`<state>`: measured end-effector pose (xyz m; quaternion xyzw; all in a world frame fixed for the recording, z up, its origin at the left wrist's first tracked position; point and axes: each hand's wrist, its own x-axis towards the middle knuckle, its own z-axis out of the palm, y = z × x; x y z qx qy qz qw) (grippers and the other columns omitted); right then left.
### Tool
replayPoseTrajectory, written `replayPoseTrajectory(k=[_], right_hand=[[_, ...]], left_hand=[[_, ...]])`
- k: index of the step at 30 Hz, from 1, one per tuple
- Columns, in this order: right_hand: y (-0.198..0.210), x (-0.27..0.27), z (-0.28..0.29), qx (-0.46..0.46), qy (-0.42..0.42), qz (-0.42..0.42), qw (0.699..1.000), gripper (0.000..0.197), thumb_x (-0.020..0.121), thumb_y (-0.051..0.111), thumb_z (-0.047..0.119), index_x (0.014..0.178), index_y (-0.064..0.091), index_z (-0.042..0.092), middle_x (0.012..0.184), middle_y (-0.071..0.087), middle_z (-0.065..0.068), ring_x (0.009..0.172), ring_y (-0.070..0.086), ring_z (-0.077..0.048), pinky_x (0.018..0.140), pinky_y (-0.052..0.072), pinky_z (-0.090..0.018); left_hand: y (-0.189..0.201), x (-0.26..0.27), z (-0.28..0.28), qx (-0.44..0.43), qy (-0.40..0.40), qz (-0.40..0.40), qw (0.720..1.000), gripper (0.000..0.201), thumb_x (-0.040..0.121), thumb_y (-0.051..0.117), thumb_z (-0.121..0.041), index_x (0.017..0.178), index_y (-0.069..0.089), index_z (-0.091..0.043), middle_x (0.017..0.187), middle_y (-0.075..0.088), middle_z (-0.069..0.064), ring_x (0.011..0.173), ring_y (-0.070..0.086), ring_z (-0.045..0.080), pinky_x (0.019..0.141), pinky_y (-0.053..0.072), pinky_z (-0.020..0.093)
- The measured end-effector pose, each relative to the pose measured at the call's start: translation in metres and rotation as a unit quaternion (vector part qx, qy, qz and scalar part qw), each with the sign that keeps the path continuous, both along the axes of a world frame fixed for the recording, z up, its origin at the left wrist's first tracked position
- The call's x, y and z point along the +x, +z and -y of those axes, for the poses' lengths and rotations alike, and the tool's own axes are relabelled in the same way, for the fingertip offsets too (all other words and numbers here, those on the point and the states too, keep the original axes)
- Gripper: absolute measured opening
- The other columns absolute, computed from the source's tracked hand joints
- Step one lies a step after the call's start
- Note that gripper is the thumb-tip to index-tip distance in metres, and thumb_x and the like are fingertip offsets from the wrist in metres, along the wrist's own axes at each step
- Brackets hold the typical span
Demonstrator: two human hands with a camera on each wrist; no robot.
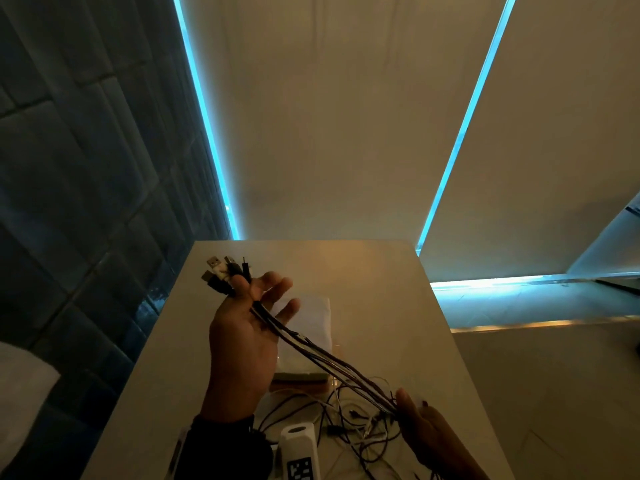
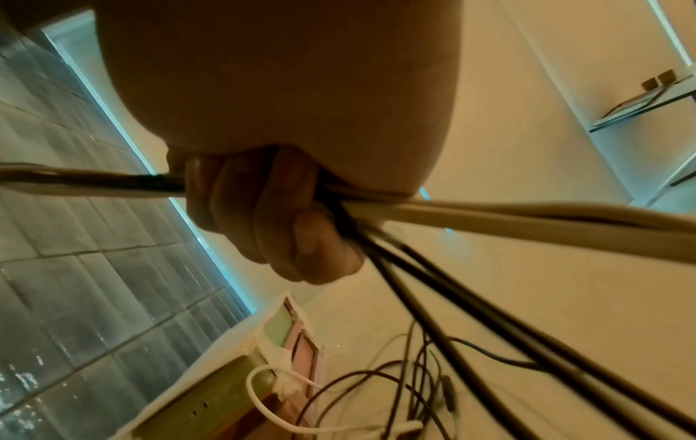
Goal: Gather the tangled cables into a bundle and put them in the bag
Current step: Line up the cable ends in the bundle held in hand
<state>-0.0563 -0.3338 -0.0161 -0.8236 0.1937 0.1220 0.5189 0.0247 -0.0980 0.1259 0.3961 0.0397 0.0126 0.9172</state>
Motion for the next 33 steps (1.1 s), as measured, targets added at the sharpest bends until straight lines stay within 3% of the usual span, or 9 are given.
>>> replayPoseTrajectory(k=[2, 4, 6, 11, 17, 24, 29, 31, 33], right_hand=[[-0.005, 0.0, 0.0, -0.001, -0.005, -0.036, 0.999, 0.132, 0.039, 0.023, 0.105, 0.082, 0.067, -0.012, 0.077, 0.069, -0.015, 0.072, 0.065, -0.015, 0.074, 0.048, -0.018], [-0.009, 0.0, 0.003, 0.02, 0.005, -0.076, 0.997, 0.115, 0.055, 0.027, 0.098, 0.078, 0.069, -0.006, 0.073, 0.071, -0.015, 0.08, 0.068, -0.018, 0.101, 0.042, -0.038], [-0.016, -0.003, 0.004, 0.023, 0.034, -0.126, 0.991, 0.08, 0.074, 0.035, 0.084, 0.059, 0.06, 0.009, 0.053, 0.058, -0.001, 0.058, 0.057, -0.016, 0.092, 0.043, -0.053], [-0.023, -0.007, 0.018, -0.122, 0.138, -0.149, 0.972, 0.048, 0.095, 0.049, 0.047, 0.05, 0.052, 0.03, 0.055, 0.057, 0.012, 0.071, 0.056, -0.008, 0.072, 0.043, -0.022], [-0.044, 0.003, 0.081, -0.218, -0.101, -0.107, 0.965, 0.038, 0.093, 0.055, 0.04, 0.073, 0.058, 0.008, 0.073, 0.064, -0.009, 0.072, 0.063, -0.024, 0.069, 0.048, -0.032], [-0.089, 0.018, 0.091, -0.189, -0.023, -0.279, 0.941, 0.064, 0.077, 0.06, 0.069, 0.1, 0.053, 0.01, 0.107, 0.061, -0.01, 0.072, 0.066, -0.019, 0.057, 0.054, -0.027], [-0.098, 0.021, 0.076, -0.185, -0.038, -0.244, 0.951, 0.027, 0.091, 0.057, 0.024, 0.1, 0.063, -0.001, 0.097, 0.07, -0.015, 0.08, 0.072, -0.026, 0.074, 0.06, -0.032], [-0.083, 0.027, 0.069, -0.147, -0.078, -0.191, 0.967, 0.026, 0.093, 0.056, 0.019, 0.088, 0.07, -0.002, 0.078, 0.073, -0.011, 0.073, 0.072, -0.025, 0.059, 0.056, -0.022], [-0.055, 0.034, 0.058, -0.064, -0.144, -0.075, 0.985, 0.023, 0.092, 0.061, 0.015, 0.077, 0.069, 0.0, 0.064, 0.07, -0.011, 0.061, 0.069, -0.027, 0.056, 0.056, -0.029]], left_hand=[[0.0, -0.001, 0.0, 0.004, -0.018, 0.001, 1.0, 0.033, 0.099, 0.035, -0.036, 0.083, 0.055, -0.014, 0.073, 0.065, -0.001, 0.066, 0.066, 0.015, 0.055, 0.051, 0.025], [0.003, -0.002, 0.001, -0.008, -0.045, 0.017, 0.999, 0.037, 0.099, 0.033, -0.036, 0.07, 0.045, -0.016, 0.055, 0.047, -0.003, 0.041, 0.042, 0.009, 0.041, 0.034, 0.02], [0.004, 0.0, 0.002, -0.011, -0.061, 0.029, 0.998, 0.04, 0.098, 0.032, -0.036, 0.066, 0.043, -0.016, 0.048, 0.032, -0.007, 0.035, 0.024, 0.005, 0.037, 0.021, 0.021], [0.002, 0.002, 0.0, -0.014, -0.055, 0.01, 0.998, 0.04, 0.096, 0.037, -0.036, 0.062, 0.046, -0.017, 0.047, 0.028, -0.008, 0.035, 0.02, 0.003, 0.036, 0.016, 0.018], [0.002, 0.002, -0.005, -0.016, -0.062, 0.013, 0.998, 0.041, 0.1, 0.031, -0.034, 0.066, 0.044, -0.016, 0.048, 0.027, -0.008, 0.035, 0.02, 0.003, 0.036, 0.015, 0.018], [0.004, 0.002, -0.002, -0.004, -0.074, 0.007, 0.997, 0.035, 0.092, 0.039, -0.038, 0.065, 0.044, -0.016, 0.048, 0.028, -0.008, 0.036, 0.02, 0.004, 0.038, 0.015, 0.019], [0.001, 0.003, -0.003, 0.006, -0.073, 0.01, 0.997, 0.035, 0.096, 0.036, -0.037, 0.069, 0.044, -0.015, 0.049, 0.028, -0.007, 0.036, 0.021, 0.004, 0.038, 0.016, 0.02], [0.0, 0.003, -0.004, 0.013, -0.073, 0.012, 0.997, 0.033, 0.094, 0.038, -0.036, 0.071, 0.044, -0.014, 0.049, 0.028, -0.007, 0.037, 0.02, 0.004, 0.038, 0.016, 0.021], [-0.001, 0.003, -0.003, 0.031, -0.075, 0.011, 0.997, 0.03, 0.092, 0.04, -0.036, 0.072, 0.043, -0.014, 0.05, 0.029, -0.007, 0.037, 0.02, 0.004, 0.039, 0.014, 0.023]])
